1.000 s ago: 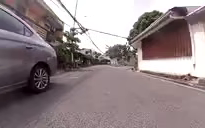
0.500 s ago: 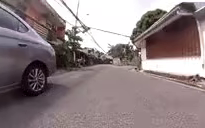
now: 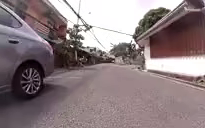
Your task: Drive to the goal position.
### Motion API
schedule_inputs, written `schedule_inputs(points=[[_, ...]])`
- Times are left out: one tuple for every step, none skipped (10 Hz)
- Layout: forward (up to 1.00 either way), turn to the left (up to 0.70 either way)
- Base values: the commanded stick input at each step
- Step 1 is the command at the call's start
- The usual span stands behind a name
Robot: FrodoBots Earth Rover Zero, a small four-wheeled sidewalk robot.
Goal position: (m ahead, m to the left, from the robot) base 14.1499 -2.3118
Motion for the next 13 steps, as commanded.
schedule_inputs(points=[[0.50, 0.07], [0.50, 0.07], [0.50, 0.07], [0.50, 0.07], [0.50, 0.07], [0.50, 0.07], [0.50, 0.07], [0.50, 0.02], [0.50, -0.31], [0.50, -0.43], [0.50, -0.15], [0.50, -0.03], [0.50, 0.07]])
